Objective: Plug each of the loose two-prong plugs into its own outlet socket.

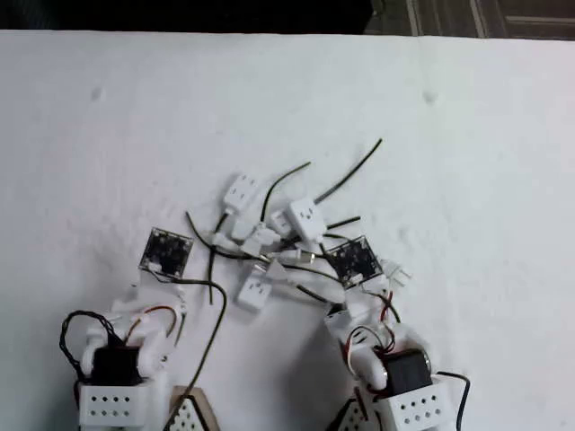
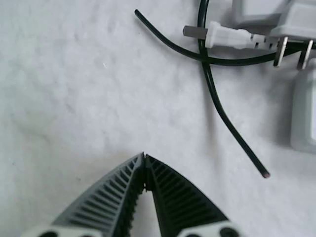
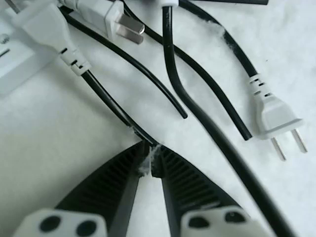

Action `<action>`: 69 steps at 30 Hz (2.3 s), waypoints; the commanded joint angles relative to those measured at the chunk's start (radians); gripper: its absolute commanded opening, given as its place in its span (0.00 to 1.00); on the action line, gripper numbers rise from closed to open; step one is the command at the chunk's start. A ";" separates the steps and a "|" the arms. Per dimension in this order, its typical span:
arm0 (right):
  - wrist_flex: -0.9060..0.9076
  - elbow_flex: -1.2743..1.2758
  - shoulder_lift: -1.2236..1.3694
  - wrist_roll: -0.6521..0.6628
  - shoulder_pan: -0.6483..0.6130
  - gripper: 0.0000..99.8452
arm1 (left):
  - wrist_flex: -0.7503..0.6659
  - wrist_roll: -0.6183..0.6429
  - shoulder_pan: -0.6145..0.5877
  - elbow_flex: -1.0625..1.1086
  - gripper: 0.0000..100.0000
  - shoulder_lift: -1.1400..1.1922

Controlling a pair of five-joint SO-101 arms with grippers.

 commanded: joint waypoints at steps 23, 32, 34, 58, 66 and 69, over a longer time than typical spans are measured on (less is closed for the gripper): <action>0.002 0.011 -0.008 -0.003 0.002 0.02 | 0.002 -0.005 -0.002 -0.005 0.02 0.001; 0.002 0.011 -0.008 -0.003 -0.001 0.02 | 0.002 -0.009 -0.019 -0.005 0.02 0.001; 0.002 0.011 -0.008 -0.003 -0.005 0.02 | 0.002 -0.009 -0.059 -0.005 0.02 0.001; -0.030 -0.345 0.001 0.272 -0.016 0.02 | 0.003 -0.009 -0.168 -0.005 0.02 -0.002; -0.033 -0.443 0.320 0.313 -0.228 0.06 | 0.003 -0.009 -0.168 -0.005 0.02 -0.002; -0.042 -0.525 0.538 0.311 -0.232 0.11 | 0.003 -0.009 -0.168 -0.005 0.02 -0.002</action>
